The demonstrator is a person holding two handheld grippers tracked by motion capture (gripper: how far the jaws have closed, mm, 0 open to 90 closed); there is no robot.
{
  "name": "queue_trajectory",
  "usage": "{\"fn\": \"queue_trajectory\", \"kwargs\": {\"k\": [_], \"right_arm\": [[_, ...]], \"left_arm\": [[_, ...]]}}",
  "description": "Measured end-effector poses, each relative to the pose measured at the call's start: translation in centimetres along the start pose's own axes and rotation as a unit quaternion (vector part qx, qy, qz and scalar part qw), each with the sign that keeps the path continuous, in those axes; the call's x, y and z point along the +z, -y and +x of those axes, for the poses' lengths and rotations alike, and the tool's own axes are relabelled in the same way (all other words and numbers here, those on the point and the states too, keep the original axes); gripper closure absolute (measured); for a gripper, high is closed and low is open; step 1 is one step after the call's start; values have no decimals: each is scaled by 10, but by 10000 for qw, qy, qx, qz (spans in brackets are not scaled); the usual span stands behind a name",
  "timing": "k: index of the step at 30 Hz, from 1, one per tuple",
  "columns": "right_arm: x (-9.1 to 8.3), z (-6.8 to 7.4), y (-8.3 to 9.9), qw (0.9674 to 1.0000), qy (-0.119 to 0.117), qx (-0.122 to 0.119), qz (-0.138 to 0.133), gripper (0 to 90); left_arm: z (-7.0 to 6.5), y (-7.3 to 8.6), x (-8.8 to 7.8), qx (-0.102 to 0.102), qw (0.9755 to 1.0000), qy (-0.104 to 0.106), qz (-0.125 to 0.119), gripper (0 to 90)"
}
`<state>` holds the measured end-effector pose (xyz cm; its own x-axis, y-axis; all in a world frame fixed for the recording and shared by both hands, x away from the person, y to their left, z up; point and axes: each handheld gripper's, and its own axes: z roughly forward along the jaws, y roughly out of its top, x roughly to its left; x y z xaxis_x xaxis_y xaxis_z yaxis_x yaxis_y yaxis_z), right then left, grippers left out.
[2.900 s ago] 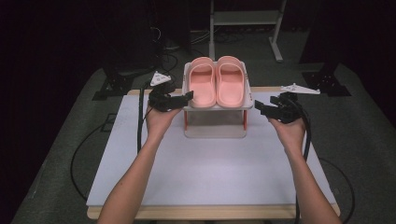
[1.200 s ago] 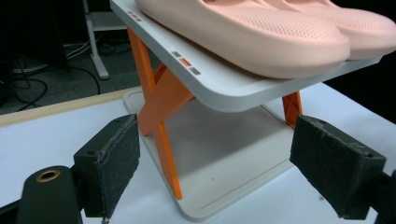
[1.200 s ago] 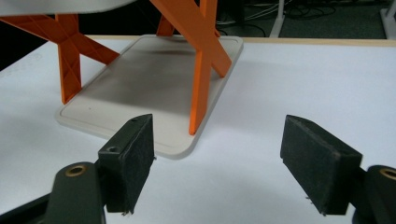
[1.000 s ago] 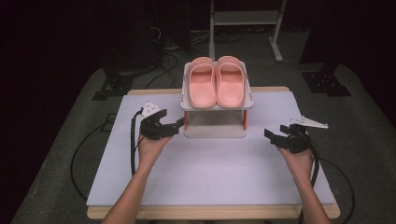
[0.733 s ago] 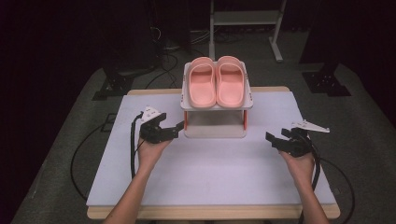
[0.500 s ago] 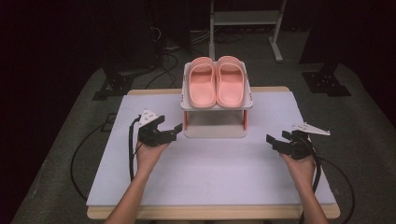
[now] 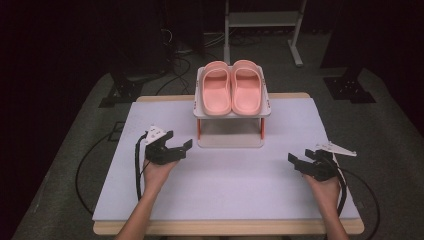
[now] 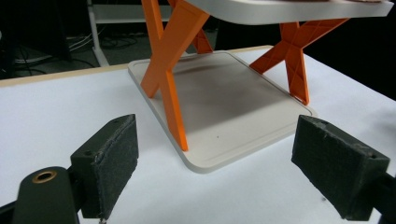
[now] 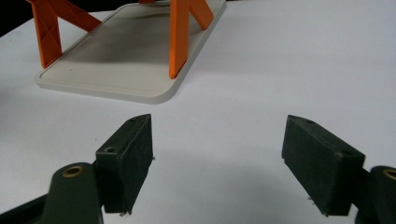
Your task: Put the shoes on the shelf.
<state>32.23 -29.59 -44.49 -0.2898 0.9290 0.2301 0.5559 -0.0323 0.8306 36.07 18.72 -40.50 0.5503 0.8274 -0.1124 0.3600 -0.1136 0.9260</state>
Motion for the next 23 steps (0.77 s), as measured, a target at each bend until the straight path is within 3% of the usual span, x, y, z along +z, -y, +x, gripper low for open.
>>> {"fn": "queue_trajectory", "kwargs": {"k": [16, 21, 23], "right_arm": [[-14, 1, 26, 10000, -35, -24, -85, 216], [-23, 6, 40, 9996, -169, 25, -205, 216], [-24, 8, 44, 9997, -169, -73, -187, 213]], "left_arm": [[1, 36, -14, -35, 9999, -27, 103, 120], [-2, 54, -21, 98, 9995, -200, 245, 104], [0, 58, -23, 41, 9995, -160, 253, 104]]}}
